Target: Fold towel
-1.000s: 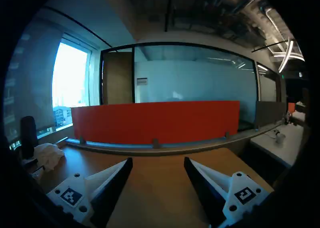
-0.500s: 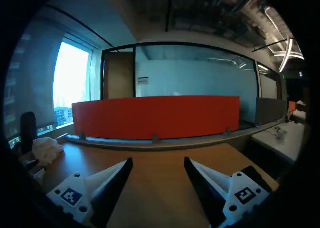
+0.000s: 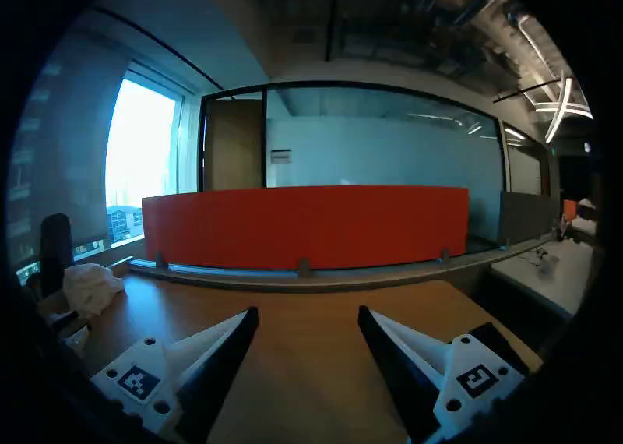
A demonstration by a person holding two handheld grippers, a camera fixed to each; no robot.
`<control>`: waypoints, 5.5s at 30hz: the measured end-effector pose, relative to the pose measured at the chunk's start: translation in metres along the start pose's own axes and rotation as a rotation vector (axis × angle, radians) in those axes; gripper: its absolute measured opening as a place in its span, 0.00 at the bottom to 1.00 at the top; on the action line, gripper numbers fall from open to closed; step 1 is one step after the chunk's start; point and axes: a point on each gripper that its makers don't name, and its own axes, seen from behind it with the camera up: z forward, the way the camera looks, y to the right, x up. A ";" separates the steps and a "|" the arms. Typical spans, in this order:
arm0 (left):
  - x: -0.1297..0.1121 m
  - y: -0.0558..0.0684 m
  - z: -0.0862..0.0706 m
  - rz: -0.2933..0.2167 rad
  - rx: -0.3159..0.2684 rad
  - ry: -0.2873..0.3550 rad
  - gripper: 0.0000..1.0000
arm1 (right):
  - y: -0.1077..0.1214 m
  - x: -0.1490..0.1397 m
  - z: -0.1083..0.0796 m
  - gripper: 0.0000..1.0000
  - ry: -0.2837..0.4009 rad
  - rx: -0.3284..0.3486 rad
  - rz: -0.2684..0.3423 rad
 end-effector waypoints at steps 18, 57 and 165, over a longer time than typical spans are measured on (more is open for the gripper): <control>0.000 0.000 0.002 -0.002 -0.006 -0.001 0.95 | 0.007 -0.002 -0.004 1.00 -0.007 -0.011 -0.006; -0.008 0.003 0.004 -0.002 -0.004 0.000 0.96 | 0.057 -0.031 0.000 0.99 0.104 -0.072 0.002; -0.009 0.003 0.004 -0.002 -0.005 0.000 0.95 | 0.054 -0.130 0.007 0.99 0.106 -0.039 -0.019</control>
